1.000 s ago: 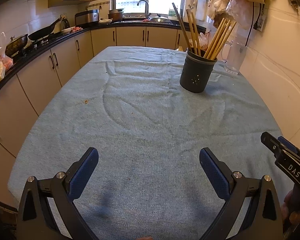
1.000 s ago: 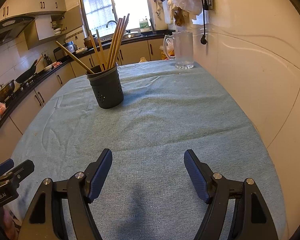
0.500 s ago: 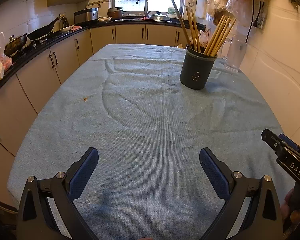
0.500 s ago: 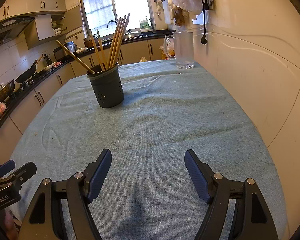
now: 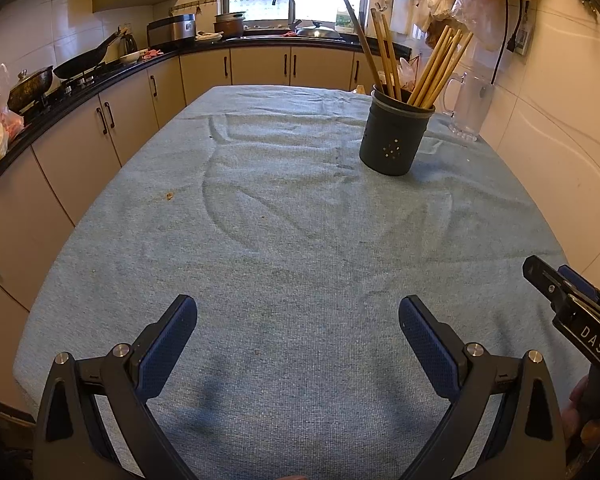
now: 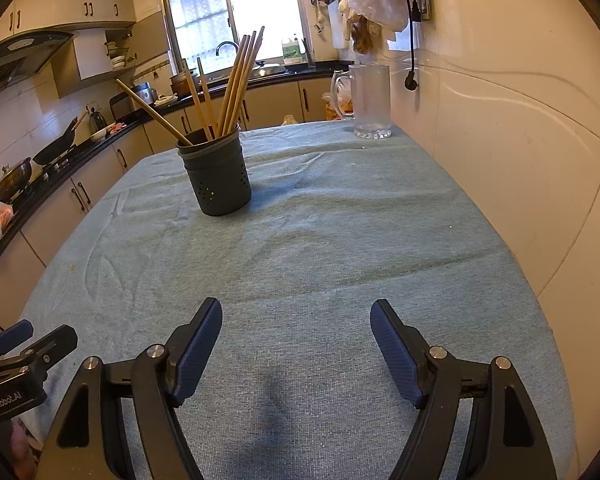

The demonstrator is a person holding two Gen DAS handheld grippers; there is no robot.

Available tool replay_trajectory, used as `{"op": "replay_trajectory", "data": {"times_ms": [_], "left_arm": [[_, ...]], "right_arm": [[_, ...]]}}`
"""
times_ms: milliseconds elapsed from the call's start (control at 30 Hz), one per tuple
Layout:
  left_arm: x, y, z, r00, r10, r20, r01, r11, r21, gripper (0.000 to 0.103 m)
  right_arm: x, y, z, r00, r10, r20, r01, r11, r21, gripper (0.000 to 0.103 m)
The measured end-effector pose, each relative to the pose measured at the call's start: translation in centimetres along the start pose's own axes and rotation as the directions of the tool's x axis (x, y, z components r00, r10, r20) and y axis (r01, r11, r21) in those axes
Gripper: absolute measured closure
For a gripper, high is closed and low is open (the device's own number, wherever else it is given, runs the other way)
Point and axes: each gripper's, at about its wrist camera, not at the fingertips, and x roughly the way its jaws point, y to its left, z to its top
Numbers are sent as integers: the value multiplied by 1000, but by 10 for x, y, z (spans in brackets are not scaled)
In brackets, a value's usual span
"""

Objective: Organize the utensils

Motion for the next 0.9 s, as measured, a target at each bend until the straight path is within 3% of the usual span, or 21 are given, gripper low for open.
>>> {"op": "replay_trajectory", "data": {"times_ms": [433, 633, 767, 900], "left_arm": [[1, 2, 4, 1000, -4, 7, 4, 1000, -1, 3], [-12, 4, 19, 995, 5, 100, -6, 1000, 4, 3], [-31, 1, 27, 974, 54, 218, -62, 998, 28, 3], [-51, -1, 29, 925, 132, 355, -148, 989, 18, 3]], "right_arm": [[5, 5, 2, 1000, 15, -5, -15, 1000, -20, 21], [3, 14, 18, 998, 34, 50, -32, 998, -50, 21], [-3, 17, 27, 994, 38, 104, -31, 997, -66, 20], [-10, 17, 26, 987, 41, 152, -29, 996, -82, 20]]}}
